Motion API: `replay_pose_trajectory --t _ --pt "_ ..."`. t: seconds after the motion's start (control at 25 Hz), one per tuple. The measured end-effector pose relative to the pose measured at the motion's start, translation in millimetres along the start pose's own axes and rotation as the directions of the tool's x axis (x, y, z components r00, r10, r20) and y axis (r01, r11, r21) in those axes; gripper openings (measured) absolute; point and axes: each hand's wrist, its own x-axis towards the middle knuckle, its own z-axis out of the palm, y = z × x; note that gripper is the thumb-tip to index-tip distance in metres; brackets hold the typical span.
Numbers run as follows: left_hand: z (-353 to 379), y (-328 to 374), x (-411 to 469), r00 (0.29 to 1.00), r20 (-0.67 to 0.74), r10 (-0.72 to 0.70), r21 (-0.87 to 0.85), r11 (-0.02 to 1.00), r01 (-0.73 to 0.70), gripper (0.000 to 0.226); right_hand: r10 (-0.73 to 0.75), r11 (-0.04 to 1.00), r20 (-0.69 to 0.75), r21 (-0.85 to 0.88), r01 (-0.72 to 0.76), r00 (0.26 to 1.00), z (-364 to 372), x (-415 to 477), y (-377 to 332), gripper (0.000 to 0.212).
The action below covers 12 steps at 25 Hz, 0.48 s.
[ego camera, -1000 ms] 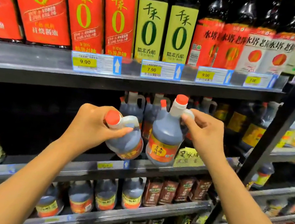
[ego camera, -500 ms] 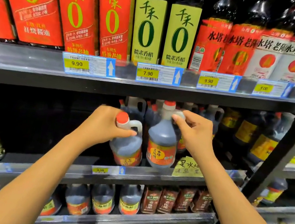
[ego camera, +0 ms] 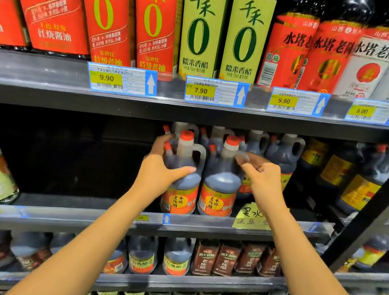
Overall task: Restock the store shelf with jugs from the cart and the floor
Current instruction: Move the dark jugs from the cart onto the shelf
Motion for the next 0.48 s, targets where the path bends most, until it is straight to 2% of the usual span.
replay_pose_trajectory --t 0.08,0.16,0.24,0.28,0.4,0.48 --pt "6.1 -7.3 -13.0 0.996 -0.037 -0.085 -0.036 0.996 0.083 0.085 0.065 0.998 -0.003 -0.019 -0.065 0.998 5.0 -7.9 9.4 0.022" --pt "11.2 -20.8 -25.4 0.991 0.007 -0.136 -0.106 0.985 0.136 0.095 0.164 0.986 0.021 -0.038 -0.163 0.986 13.8 -26.0 25.6 0.047" --pt "15.6 -32.7 -36.3 0.984 0.051 -0.17 -0.088 0.981 0.174 0.093 0.184 0.979 0.034 -0.094 -0.18 0.982 28.1 -43.5 35.7 0.074" --pt "18.0 -36.8 -39.4 0.98 0.045 -0.195 -0.06 0.978 0.197 0.088 0.172 0.975 0.001 -0.146 -0.17 0.985 35.6 -48.3 38.0 0.079" --pt "26.5 -39.2 -43.8 0.973 -0.019 -0.232 -0.038 0.972 0.231 0.068 0.162 0.964 -0.094 -0.197 -0.178 0.982 45.4 -50.1 40.3 0.074" --pt "31.0 -36.7 -45.8 0.97 -0.055 -0.238 -0.038 0.971 0.236 0.064 0.188 0.964 -0.053 -0.183 -0.195 0.981 39.3 -45.5 48.6 0.071"
